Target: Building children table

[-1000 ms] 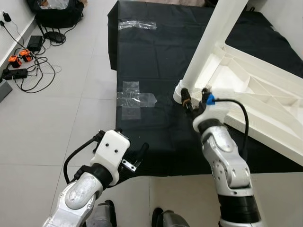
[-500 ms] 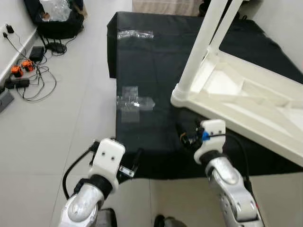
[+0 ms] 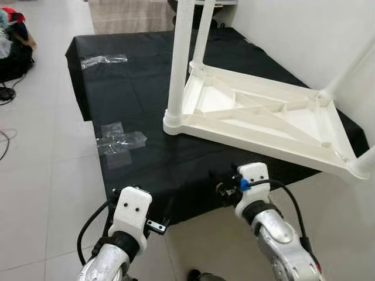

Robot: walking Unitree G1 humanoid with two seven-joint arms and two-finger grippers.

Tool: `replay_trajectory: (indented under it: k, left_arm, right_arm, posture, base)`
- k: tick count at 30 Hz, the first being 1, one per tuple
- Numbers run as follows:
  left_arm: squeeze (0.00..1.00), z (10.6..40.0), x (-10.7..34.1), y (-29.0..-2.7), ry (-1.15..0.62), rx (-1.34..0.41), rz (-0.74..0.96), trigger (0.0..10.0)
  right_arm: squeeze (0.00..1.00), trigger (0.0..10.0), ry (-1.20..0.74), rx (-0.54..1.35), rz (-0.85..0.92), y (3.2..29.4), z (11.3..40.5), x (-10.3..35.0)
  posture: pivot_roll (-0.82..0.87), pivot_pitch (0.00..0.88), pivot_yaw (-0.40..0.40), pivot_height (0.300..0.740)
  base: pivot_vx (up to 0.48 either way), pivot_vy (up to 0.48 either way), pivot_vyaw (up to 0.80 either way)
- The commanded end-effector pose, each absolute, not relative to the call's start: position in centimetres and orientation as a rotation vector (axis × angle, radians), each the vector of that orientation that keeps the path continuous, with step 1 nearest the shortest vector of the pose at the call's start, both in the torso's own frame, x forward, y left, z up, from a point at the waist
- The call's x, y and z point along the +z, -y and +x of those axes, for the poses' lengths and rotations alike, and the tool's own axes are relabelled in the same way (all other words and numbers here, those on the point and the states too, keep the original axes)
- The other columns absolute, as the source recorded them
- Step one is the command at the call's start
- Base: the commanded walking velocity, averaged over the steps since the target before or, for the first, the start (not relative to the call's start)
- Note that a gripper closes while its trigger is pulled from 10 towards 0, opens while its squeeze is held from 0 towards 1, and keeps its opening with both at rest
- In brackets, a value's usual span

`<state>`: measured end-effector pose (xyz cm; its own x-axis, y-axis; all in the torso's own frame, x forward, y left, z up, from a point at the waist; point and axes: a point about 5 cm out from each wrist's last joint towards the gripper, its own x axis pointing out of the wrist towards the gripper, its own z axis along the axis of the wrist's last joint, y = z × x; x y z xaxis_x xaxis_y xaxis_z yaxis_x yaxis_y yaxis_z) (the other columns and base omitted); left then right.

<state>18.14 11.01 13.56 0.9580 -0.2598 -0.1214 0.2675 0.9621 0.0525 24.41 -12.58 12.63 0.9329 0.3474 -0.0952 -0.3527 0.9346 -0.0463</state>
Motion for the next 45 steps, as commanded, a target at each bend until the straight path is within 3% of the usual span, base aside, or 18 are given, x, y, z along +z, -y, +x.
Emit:
replay_trajectory:
  k: [1,10,16,38,45]
  left_arm:
    - [0.0,18.0,13.3,-10.8,-0.118,-0.266,0.062,10.0]
    - [0.0,18.3,14.0,-10.9,-0.073,-0.25,0.07,10.0]
    - [0.0,18.7,14.5,-12.8,-0.041,-0.17,0.106,10.0]
    - [0.0,19.6,14.9,-12.6,0.002,-0.175,0.1,10.0]
    - [0.0,20.3,15.7,-13.5,0.038,-0.134,0.119,10.0]
  right_arm:
    - [0.0,10.0,-0.082,0.383,-0.056,12.4,23.8,12.8]
    - [0.0,10.0,-0.065,0.341,-0.019,13.0,23.9,12.6]
    - [0.0,10.0,-0.009,0.302,-0.055,14.5,24.6,13.8]
    - [0.0,10.0,0.027,0.309,-0.044,14.6,25.1,14.1]
    - [0.0,10.0,0.052,0.23,-0.08,15.6,26.2,14.8]
  posture:
    - [0.07,0.084,-0.099,0.74]
    - [0.07,0.034,-0.101,0.74]
    - [0.08,0.0,-0.11,0.74]
    - [0.08,0.0,-0.11,0.74]
    - [0.09,0.0,-0.111,0.74]
  base:
    - [0.0,0.0,0.0]
    - [0.0,0.0,0.0]
    - [0.0,0.0,0.0]
    - [0.0,0.0,0.0]
    - [0.0,0.0,0.28]
